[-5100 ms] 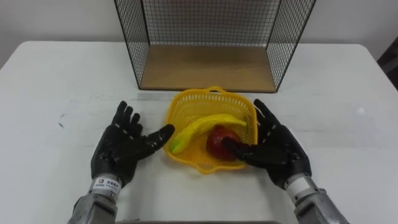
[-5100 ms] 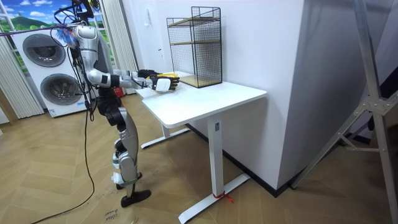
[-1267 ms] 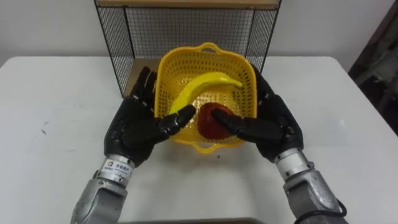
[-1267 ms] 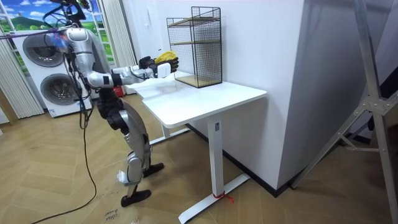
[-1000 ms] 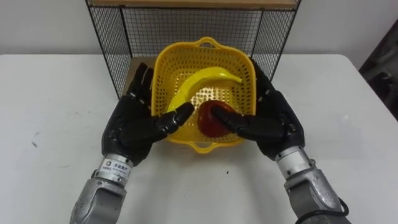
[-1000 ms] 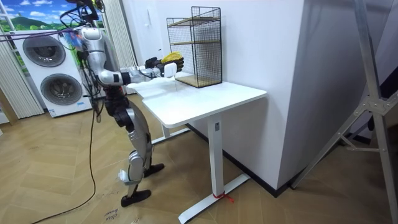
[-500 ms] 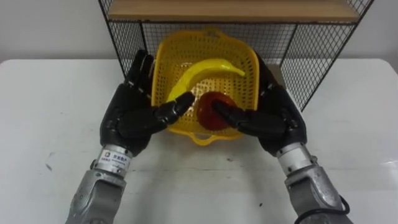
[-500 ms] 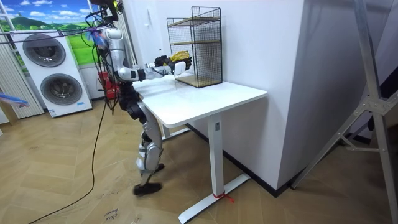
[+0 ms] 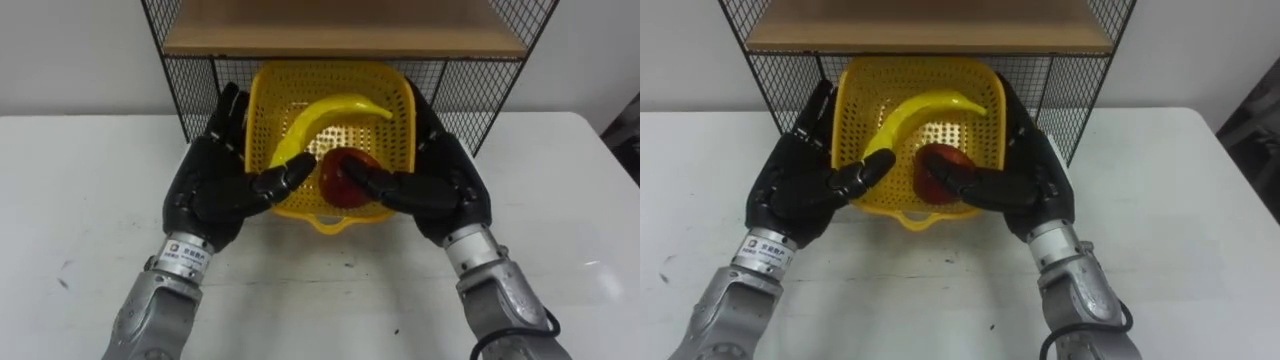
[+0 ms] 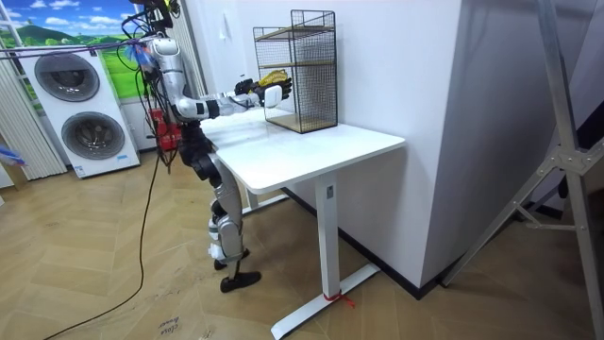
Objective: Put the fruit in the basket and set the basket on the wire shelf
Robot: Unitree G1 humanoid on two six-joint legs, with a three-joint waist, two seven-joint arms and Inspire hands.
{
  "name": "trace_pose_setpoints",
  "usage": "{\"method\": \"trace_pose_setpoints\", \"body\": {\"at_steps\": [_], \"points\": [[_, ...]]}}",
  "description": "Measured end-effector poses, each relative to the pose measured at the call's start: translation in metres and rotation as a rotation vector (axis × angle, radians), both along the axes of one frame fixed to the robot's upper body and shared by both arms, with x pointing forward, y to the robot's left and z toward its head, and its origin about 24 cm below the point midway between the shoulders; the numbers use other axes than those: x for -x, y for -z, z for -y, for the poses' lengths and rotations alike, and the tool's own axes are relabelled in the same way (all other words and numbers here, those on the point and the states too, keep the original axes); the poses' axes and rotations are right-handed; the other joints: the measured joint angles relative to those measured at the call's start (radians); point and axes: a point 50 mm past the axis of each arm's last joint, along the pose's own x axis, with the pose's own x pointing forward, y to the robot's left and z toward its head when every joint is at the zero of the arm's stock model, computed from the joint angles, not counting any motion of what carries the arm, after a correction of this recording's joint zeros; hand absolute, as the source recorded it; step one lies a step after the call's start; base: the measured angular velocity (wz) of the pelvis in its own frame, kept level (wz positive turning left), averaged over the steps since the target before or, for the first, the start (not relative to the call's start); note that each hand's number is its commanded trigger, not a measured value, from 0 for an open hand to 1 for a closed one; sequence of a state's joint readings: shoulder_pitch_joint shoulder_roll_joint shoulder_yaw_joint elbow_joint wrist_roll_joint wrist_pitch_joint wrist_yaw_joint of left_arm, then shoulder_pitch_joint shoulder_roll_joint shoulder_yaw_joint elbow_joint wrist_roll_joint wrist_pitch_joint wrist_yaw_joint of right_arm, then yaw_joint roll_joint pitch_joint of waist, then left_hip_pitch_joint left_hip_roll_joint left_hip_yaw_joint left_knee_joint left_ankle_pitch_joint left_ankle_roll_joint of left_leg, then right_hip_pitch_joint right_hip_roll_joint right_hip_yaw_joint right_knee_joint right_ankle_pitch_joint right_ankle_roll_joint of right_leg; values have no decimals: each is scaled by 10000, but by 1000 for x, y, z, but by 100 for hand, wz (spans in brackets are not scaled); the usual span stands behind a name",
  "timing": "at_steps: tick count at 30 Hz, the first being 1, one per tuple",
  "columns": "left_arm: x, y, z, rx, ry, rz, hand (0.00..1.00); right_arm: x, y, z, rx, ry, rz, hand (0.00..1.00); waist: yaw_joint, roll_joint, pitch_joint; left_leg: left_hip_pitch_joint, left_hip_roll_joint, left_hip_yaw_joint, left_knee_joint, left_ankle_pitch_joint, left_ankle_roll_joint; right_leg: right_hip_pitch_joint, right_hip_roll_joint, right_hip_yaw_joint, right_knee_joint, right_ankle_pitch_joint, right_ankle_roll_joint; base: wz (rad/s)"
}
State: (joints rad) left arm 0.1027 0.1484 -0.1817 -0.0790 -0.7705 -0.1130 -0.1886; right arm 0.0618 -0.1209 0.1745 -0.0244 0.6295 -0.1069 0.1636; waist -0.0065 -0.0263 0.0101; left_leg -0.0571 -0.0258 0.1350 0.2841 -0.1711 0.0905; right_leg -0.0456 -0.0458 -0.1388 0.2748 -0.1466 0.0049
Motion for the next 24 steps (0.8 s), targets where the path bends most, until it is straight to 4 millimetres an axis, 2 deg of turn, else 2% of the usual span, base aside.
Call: {"method": "trace_pose_setpoints", "body": {"at_steps": [4,7,10,14,17,24], "points": [[-2,-1,1,-26,-10,4,0,-1,2,1,-435,128,-187,0,-129,66,38,16,-8,-17,-6,3,5,43,-29,-43,-20,-4,13,2],[-14,-3,3,-44,44,74,0,-5,6,3,-649,352,-508,0,-156,92,57,20,-29,-17,-90,49,20,28,-33,-33,-21,-8,20,2],[-29,-6,6,-185,156,0,0,-17,9,6,-592,670,-858,0,-165,112,71,15,-39,-16,-163,87,16,60,-30,-35,-54,5,21,1],[-47,-5,11,-239,106,-518,0,-38,-3,6,-621,1096,-986,0,-168,113,73,89,-51,-4,-486,320,6,115,5,-37,-350,181,6,1],[-63,2,14,-382,24,-1242,0,-55,-6,3,-707,1265,-1297,0,-132,89,87,245,-51,12,-649,370,-24,181,4,-86,-402,206,-19,0],[-86,6,22,-577,-363,-2500,0,-75,-12,-1,-1023,1478,-1779,0,-104,78,88,266,-24,13,-681,467,-69,197,45,-72,-544,337,-95,-2]]}}
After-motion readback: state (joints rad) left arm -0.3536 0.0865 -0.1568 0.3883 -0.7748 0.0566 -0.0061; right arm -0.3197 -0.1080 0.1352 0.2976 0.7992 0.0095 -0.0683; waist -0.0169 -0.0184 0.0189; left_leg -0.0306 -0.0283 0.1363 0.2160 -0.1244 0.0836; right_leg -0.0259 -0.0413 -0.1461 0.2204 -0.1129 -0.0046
